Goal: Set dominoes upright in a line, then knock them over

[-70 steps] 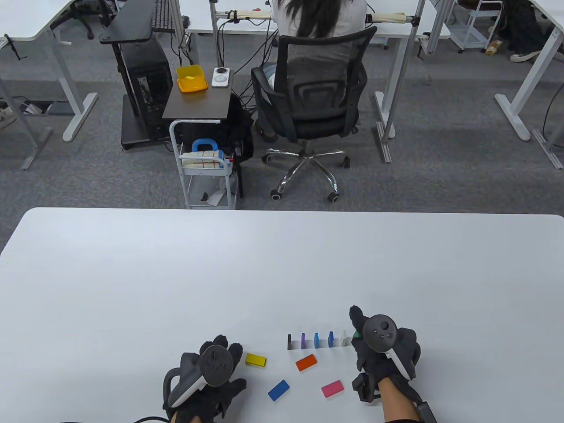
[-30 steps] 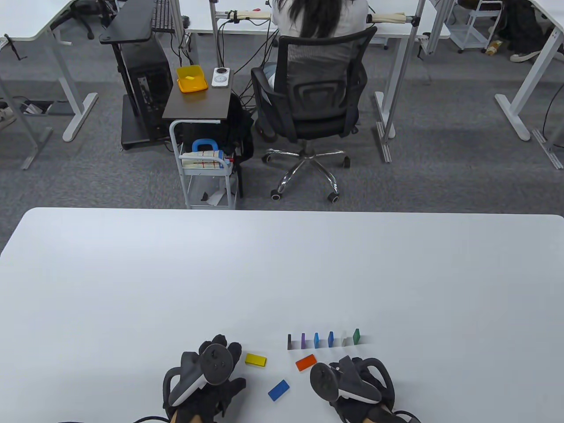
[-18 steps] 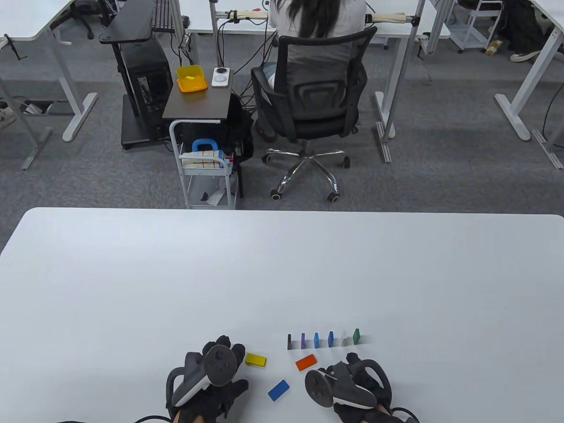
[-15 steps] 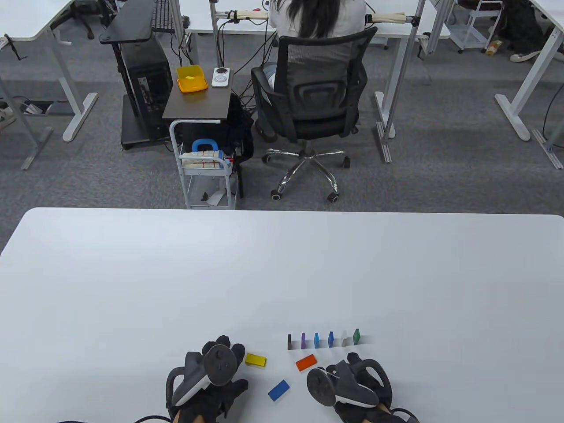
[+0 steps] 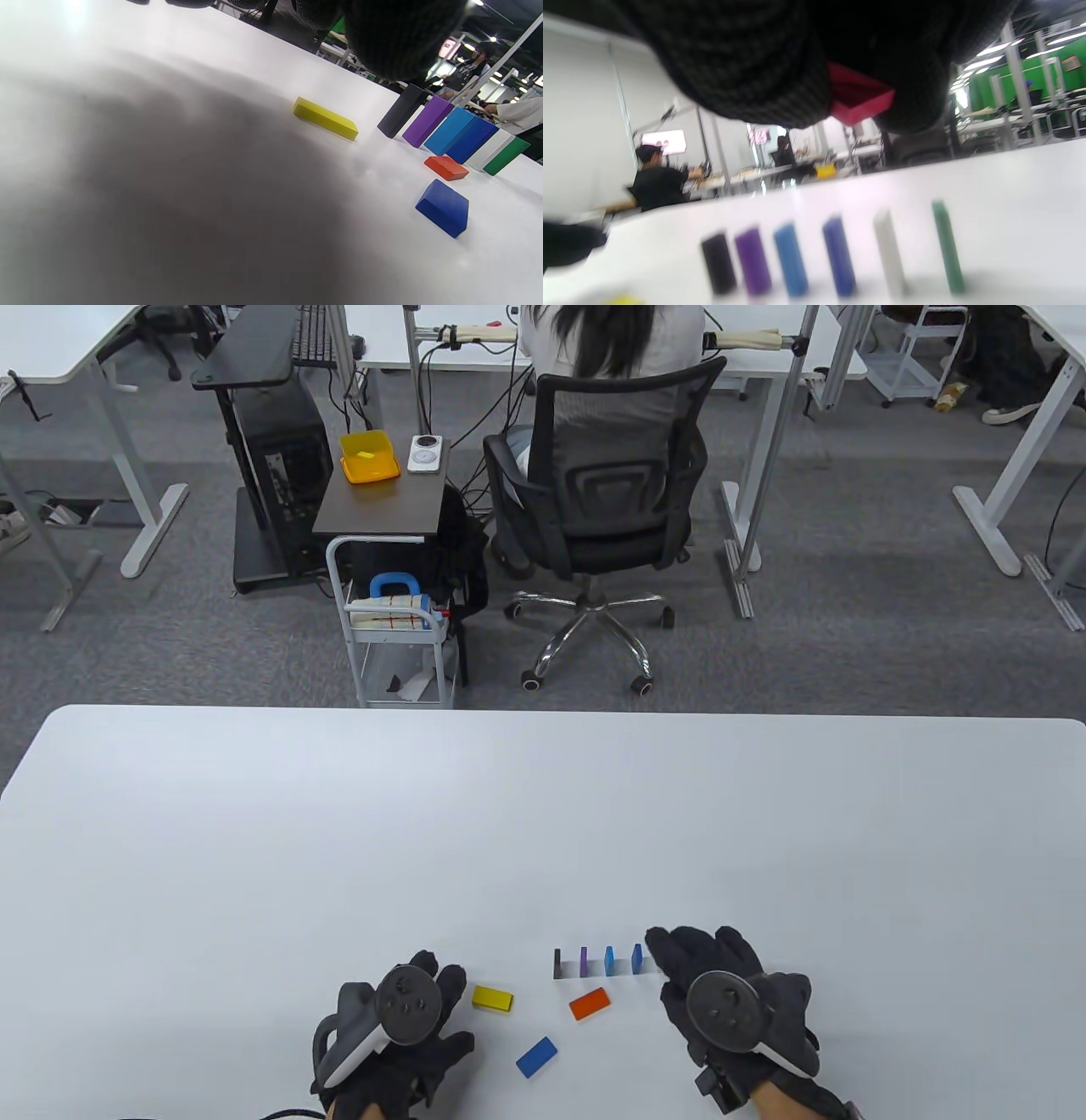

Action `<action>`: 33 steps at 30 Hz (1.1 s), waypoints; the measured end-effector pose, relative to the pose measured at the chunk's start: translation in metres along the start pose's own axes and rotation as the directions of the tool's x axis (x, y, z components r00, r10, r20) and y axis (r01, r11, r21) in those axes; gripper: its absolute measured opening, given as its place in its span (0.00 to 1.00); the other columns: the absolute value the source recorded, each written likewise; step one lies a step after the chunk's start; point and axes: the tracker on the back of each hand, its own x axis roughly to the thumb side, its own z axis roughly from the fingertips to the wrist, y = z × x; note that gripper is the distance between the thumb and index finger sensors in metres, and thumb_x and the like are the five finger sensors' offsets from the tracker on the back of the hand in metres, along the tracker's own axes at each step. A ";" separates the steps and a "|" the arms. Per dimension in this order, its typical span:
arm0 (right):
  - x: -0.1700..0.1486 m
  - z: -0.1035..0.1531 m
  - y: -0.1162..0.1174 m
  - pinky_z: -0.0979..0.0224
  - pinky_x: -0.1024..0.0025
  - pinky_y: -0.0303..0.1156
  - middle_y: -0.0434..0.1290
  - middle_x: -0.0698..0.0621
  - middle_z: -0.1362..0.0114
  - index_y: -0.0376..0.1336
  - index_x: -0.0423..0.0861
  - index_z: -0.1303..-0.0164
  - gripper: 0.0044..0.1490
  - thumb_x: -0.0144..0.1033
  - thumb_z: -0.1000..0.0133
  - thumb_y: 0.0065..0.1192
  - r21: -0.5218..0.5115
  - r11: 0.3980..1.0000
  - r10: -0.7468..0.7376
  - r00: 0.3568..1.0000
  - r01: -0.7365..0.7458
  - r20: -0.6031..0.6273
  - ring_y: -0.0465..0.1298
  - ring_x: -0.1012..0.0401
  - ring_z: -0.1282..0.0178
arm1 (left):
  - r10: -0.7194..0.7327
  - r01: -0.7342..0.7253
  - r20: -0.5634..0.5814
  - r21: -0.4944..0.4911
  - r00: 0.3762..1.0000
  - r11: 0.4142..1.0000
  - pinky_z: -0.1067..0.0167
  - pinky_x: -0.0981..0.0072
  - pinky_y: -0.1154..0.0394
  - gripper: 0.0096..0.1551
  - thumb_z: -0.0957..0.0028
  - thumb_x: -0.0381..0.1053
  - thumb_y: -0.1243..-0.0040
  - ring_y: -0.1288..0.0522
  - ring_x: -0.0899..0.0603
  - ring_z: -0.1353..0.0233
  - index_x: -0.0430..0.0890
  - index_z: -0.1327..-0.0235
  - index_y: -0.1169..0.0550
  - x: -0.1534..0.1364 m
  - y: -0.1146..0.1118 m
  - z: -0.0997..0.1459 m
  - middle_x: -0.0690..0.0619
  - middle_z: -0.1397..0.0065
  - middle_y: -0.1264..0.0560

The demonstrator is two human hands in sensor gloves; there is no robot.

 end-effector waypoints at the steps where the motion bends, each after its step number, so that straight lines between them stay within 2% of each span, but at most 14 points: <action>1: -0.004 -0.002 -0.002 0.25 0.44 0.69 0.74 0.44 0.33 0.70 0.48 0.35 0.38 0.37 0.58 0.80 -0.018 1.000 -0.021 1.000 0.021 -0.012 0.84 0.51 0.46 | 0.001 -0.001 -0.001 0.000 1.000 1.000 0.21 0.36 0.44 0.45 0.57 0.63 0.38 0.49 0.30 0.16 0.59 0.26 0.42 0.000 0.000 0.000 0.46 0.13 0.51; 3: -0.012 -0.007 -0.009 0.25 0.45 0.70 0.74 0.44 0.33 0.70 0.48 0.35 0.38 0.37 0.58 0.81 -0.053 0.998 -0.048 0.998 0.046 -0.038 0.85 0.51 0.45 | 0.006 -0.006 -0.005 -0.005 1.000 1.000 0.21 0.36 0.44 0.45 0.57 0.63 0.38 0.49 0.30 0.16 0.59 0.26 0.42 -0.001 -0.001 -0.001 0.46 0.13 0.52; 7: -0.025 -0.019 -0.018 0.24 0.49 0.71 0.74 0.43 0.32 0.70 0.48 0.35 0.37 0.37 0.58 0.81 -0.043 0.998 -0.042 0.996 0.039 -0.078 0.85 0.52 0.44 | 0.007 -0.007 -0.014 -0.008 1.000 1.000 0.21 0.36 0.44 0.45 0.57 0.63 0.38 0.49 0.30 0.16 0.59 0.26 0.42 -0.003 -0.001 -0.002 0.46 0.12 0.51; 11: -0.043 -0.027 -0.022 0.24 0.50 0.71 0.74 0.43 0.32 0.71 0.48 0.37 0.35 0.35 0.58 0.81 -0.074 0.990 -0.128 0.985 0.120 -0.116 0.85 0.51 0.43 | 0.011 -0.011 -0.022 -0.009 1.000 1.000 0.21 0.36 0.44 0.45 0.57 0.63 0.38 0.49 0.30 0.16 0.59 0.26 0.42 -0.005 -0.001 -0.004 0.46 0.12 0.52; 13: -0.054 -0.027 -0.017 0.25 0.51 0.72 0.74 0.44 0.33 0.72 0.49 0.41 0.32 0.34 0.58 0.82 -0.105 0.977 -0.198 0.971 0.185 -0.133 0.86 0.51 0.43 | 0.012 -0.013 -0.023 -0.008 1.000 1.000 0.21 0.36 0.44 0.45 0.57 0.63 0.38 0.49 0.30 0.16 0.59 0.26 0.42 -0.005 -0.001 -0.004 0.46 0.12 0.51; 15: -0.063 -0.026 -0.011 0.25 0.50 0.72 0.74 0.44 0.34 0.74 0.49 0.46 0.27 0.33 0.58 0.82 -0.058 0.975 -0.221 0.961 0.215 -0.166 0.85 0.49 0.42 | 0.009 -0.009 -0.023 -0.009 1.000 1.000 0.21 0.36 0.44 0.45 0.57 0.63 0.38 0.49 0.30 0.16 0.59 0.26 0.42 -0.005 -0.001 -0.004 0.46 0.12 0.51; 16: -0.065 -0.026 -0.009 0.24 0.49 0.71 0.75 0.45 0.34 0.76 0.49 0.52 0.23 0.32 0.58 0.82 -0.046 0.975 -0.221 0.959 0.216 -0.176 0.85 0.49 0.41 | 0.008 -0.008 -0.024 -0.009 1.000 1.000 0.21 0.36 0.44 0.45 0.57 0.63 0.38 0.49 0.30 0.16 0.59 0.26 0.42 -0.005 -0.001 -0.004 0.46 0.12 0.51; 17: -0.068 -0.026 -0.005 0.24 0.49 0.71 0.76 0.45 0.35 0.77 0.49 0.52 0.22 0.31 0.58 0.83 -0.010 0.977 -0.209 0.959 0.211 -0.190 0.85 0.49 0.41 | 0.006 -0.006 -0.024 -0.010 1.000 1.000 0.21 0.36 0.44 0.45 0.57 0.63 0.38 0.49 0.30 0.16 0.59 0.26 0.42 -0.005 -0.002 -0.005 0.46 0.12 0.51; 21: -0.077 -0.026 0.002 0.24 0.53 0.71 0.76 0.45 0.34 0.76 0.49 0.48 0.27 0.26 0.58 0.83 0.033 0.982 -0.172 0.953 0.186 -0.248 0.85 0.50 0.39 | 0.001 -0.002 -0.024 -0.021 1.000 1.000 0.21 0.36 0.44 0.45 0.57 0.63 0.38 0.49 0.30 0.16 0.59 0.26 0.42 -0.004 -0.004 -0.005 0.46 0.13 0.51; 25: -0.077 -0.025 0.009 0.23 0.52 0.70 0.77 0.45 0.34 0.68 0.49 0.32 0.42 0.24 0.59 0.84 0.068 0.991 -0.093 0.959 0.115 -0.269 0.85 0.50 0.39 | -0.003 0.002 -0.023 -0.025 1.000 1.000 0.21 0.36 0.44 0.45 0.57 0.63 0.38 0.49 0.30 0.16 0.59 0.26 0.42 -0.004 -0.005 -0.006 0.46 0.13 0.51; 27: -0.077 -0.025 0.012 0.23 0.53 0.70 0.77 0.45 0.33 0.65 0.49 0.30 0.45 0.24 0.59 0.84 0.074 0.994 -0.062 0.960 0.085 -0.272 0.85 0.50 0.39 | -0.006 0.005 -0.024 -0.028 1.000 1.000 0.21 0.36 0.44 0.45 0.57 0.63 0.38 0.49 0.30 0.16 0.59 0.26 0.42 -0.004 -0.005 -0.006 0.46 0.13 0.51; 33: -0.073 -0.024 0.023 0.23 0.54 0.71 0.77 0.45 0.34 0.65 0.49 0.30 0.45 0.25 0.60 0.85 0.128 0.991 0.062 0.967 -0.031 -0.246 0.86 0.51 0.41 | -0.010 0.010 -0.018 -0.022 1.000 1.000 0.21 0.36 0.44 0.45 0.57 0.63 0.38 0.49 0.30 0.16 0.59 0.26 0.42 -0.003 -0.004 -0.005 0.46 0.12 0.51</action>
